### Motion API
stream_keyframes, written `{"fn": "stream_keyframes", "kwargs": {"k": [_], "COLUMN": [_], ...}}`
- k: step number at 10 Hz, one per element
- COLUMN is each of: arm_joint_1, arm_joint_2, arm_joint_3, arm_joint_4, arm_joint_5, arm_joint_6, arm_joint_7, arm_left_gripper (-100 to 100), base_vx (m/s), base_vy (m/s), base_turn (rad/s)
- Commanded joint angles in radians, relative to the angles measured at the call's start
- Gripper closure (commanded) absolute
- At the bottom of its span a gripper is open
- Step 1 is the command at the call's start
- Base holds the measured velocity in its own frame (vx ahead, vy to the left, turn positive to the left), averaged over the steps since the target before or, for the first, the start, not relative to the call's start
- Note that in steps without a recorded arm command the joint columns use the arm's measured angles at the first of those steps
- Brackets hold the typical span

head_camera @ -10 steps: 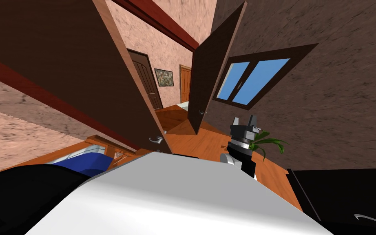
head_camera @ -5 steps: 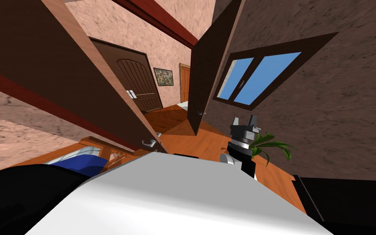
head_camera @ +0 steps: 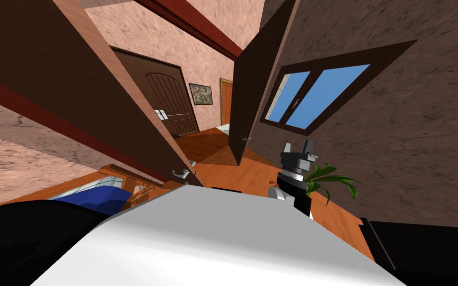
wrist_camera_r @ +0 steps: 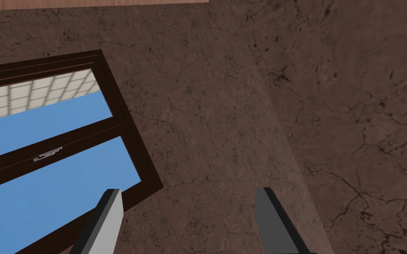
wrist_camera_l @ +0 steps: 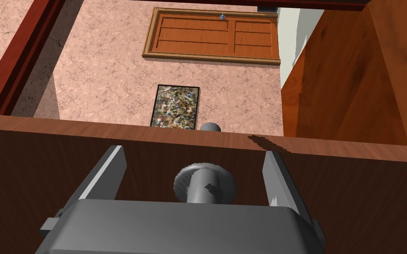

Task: Pull the door open

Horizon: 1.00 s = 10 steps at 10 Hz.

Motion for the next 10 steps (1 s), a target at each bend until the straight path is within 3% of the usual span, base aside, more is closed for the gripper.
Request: {"fn": "stream_keyframes", "kwargs": {"k": [1, 5, 6, 8, 10], "arm_joint_1": [-0.011, -0.038, -0.044, -0.042, -0.038], "arm_joint_2": [0.009, 0.045, 0.062, 0.076, 0.082], "arm_joint_3": [0.004, 0.019, 0.025, 0.029, 0.030], "arm_joint_4": [0.030, 0.123, 0.161, 0.189, 0.199], "arm_joint_5": [-0.004, -0.016, -0.020, -0.023, -0.024], "arm_joint_6": [-0.019, -0.076, -0.096, -0.110, -0.113], "arm_joint_7": [0.025, 0.099, 0.126, 0.143, 0.148], "arm_left_gripper": [-100, -100, -100, -100, -100], "base_vx": [0.000, -0.022, -0.076, -0.099, -0.106], "base_vy": [-0.003, 0.035, 0.138, 0.134, 0.027], "base_turn": [0.037, 0.060, 0.083, 0.003, -0.034]}}
